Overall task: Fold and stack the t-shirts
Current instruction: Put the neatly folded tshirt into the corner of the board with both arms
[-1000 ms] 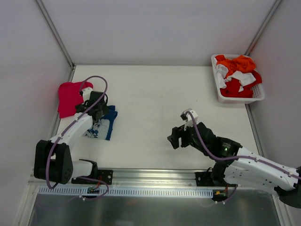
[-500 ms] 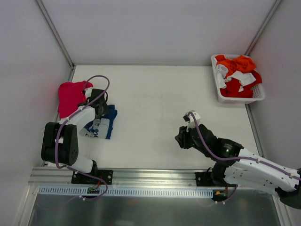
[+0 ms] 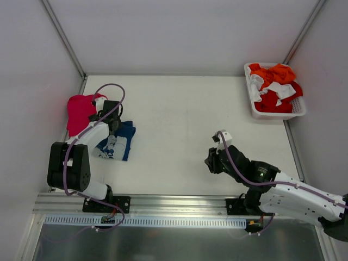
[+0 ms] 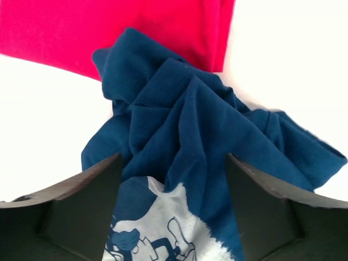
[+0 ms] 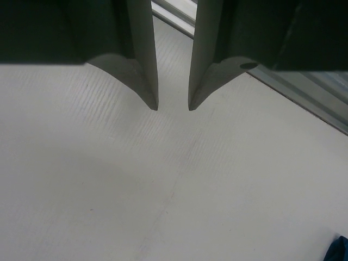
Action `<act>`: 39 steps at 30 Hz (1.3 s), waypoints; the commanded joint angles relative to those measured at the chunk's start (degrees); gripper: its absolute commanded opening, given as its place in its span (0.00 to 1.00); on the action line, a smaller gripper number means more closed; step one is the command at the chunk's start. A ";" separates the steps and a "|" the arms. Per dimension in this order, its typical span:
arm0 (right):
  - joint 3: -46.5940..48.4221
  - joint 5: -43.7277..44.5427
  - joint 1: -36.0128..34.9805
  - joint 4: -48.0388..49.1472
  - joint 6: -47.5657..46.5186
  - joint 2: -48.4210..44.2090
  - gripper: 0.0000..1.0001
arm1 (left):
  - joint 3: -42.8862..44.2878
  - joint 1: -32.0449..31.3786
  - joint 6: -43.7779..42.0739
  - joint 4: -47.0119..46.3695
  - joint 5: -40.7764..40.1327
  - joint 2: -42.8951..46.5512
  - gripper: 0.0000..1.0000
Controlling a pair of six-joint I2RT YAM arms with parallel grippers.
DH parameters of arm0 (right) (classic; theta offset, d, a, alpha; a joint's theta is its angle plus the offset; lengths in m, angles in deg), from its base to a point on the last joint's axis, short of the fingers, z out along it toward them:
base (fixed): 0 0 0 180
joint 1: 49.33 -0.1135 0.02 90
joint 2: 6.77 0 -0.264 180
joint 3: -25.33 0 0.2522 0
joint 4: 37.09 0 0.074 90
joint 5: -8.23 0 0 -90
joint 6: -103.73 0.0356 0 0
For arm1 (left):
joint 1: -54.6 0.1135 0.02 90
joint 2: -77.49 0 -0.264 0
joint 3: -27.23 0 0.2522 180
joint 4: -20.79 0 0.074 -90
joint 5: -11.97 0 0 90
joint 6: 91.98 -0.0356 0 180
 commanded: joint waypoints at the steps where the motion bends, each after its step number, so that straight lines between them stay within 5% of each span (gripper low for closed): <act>1: 0.00 0.00 -0.21 1.16 0.74 0.71 0.32 | -0.06 0.35 -0.79 0.17 -3.23 0.91 0.71; 3: 0.09 -0.97 -0.21 1.52 0.74 0.88 0.32 | -0.06 0.35 -0.35 1.49 -3.85 0.73 0.65; 4: 0.09 -1.23 -0.21 1.78 0.83 0.97 0.32 | -0.32 0.35 0.17 1.76 -3.85 0.99 0.49; 10: -0.88 -2.11 -0.12 2.48 1.18 0.27 0.32 | -1.20 0.35 0.62 2.90 -3.76 1.61 0.41; 14: -1.05 -2.11 -0.21 2.48 1.18 -0.43 0.32 | -0.59 0.35 0.88 3.61 -4.37 1.08 0.11; 17: -1.31 -2.20 -0.21 2.49 1.18 -0.79 0.32 | -0.15 0.35 0.97 4.13 -5.60 0.55 0.00; 33: -1.58 -3.17 -0.12 2.75 1.44 -0.17 0.31 | 0.82 4.39 2.73 5.54 -10.70 4.33 0.03; 39: -1.67 -5.18 -0.21 4.77 1.79 1.85 0.32 | 3.98 8.70 1.85 5.54 -5.52 -5.49 0.02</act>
